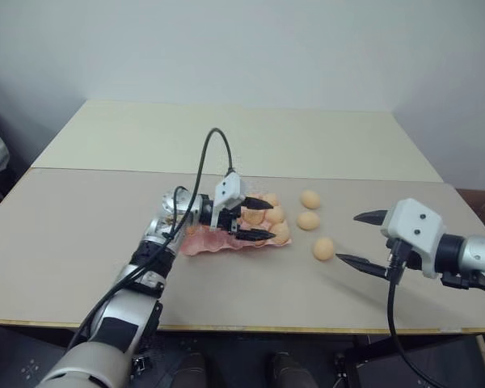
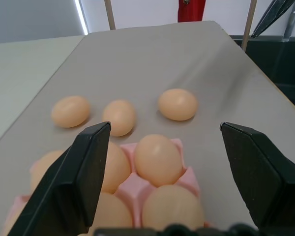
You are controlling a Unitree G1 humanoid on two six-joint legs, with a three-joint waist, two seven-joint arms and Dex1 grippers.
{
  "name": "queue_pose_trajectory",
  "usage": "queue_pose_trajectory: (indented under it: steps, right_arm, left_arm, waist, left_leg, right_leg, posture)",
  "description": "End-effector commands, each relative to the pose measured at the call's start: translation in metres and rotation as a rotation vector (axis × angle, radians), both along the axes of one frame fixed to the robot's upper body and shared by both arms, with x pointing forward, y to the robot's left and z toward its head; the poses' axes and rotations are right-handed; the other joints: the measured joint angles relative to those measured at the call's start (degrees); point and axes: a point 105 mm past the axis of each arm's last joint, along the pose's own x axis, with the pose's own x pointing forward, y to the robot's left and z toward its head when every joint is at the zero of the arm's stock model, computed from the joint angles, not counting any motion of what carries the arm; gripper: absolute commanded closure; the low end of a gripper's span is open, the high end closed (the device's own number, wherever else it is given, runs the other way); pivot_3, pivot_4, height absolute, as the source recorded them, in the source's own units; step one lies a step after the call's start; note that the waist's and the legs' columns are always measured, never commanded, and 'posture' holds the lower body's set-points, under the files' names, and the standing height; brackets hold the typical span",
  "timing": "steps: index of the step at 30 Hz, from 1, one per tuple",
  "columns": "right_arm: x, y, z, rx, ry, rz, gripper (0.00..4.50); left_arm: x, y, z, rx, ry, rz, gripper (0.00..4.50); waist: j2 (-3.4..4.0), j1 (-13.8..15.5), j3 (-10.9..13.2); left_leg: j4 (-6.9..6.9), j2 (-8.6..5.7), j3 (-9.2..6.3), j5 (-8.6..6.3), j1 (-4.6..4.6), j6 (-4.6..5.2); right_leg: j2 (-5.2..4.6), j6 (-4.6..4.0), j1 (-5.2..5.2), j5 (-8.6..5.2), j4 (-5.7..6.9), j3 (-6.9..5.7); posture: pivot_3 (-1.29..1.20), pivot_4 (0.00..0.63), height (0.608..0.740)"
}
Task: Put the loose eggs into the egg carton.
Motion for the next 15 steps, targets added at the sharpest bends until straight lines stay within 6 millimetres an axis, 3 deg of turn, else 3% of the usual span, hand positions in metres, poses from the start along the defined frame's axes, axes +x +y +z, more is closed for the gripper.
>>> queue_pose_trajectory:
  steps: [1, 6, 11, 15]
  right_arm:
    - [0.000, -0.002, 0.011, -0.024, -0.052, 0.010, 0.00]
    - [0.000, -0.006, 0.011, -0.031, -0.042, 0.013, 0.00]
    - [0.001, -0.012, 0.010, -0.043, -0.024, 0.013, 0.00]
    - [0.002, -0.016, 0.009, -0.050, -0.007, 0.023, 0.00]
  left_arm:
    - [-0.007, 0.025, 0.022, -0.023, -0.075, 0.032, 0.62]
    - [-0.023, 0.076, 0.035, 0.010, -0.132, 0.121, 0.62]
    - [-0.051, 0.130, 0.048, 0.039, -0.169, 0.220, 0.62]
    - [-0.070, 0.156, 0.060, 0.033, -0.191, 0.301, 0.62]
  waist:
    - [0.01, -0.26, 0.00]
    - [0.01, -0.76, 0.00]
    - [0.02, -1.01, 0.00]
    - [0.03, -0.91, 0.01]
  left_leg:
    - [-0.01, 0.01, 0.00, 0.00, 0.02, 0.00]
    - [-0.01, 0.04, 0.01, 0.00, 0.04, 0.00]
    - [-0.01, 0.04, 0.03, 0.00, 0.04, -0.01]
    - [-0.03, 0.05, 0.05, -0.01, 0.05, -0.01]
  right_leg:
    - [0.00, 0.00, 0.01, 0.00, 0.00, 0.00]
    - [-0.01, -0.02, 0.01, -0.01, 0.01, -0.01]
    - [-0.09, -0.25, 0.01, -0.17, 0.01, -0.06]
    - [-0.13, -0.30, 0.00, -0.21, 0.02, -0.09]
  posture:
    - [0.00, 0.150, 0.740]
    - [0.00, 0.150, 0.740]
    - [0.00, 0.150, 0.740]
    - [0.00, 0.150, 0.740]
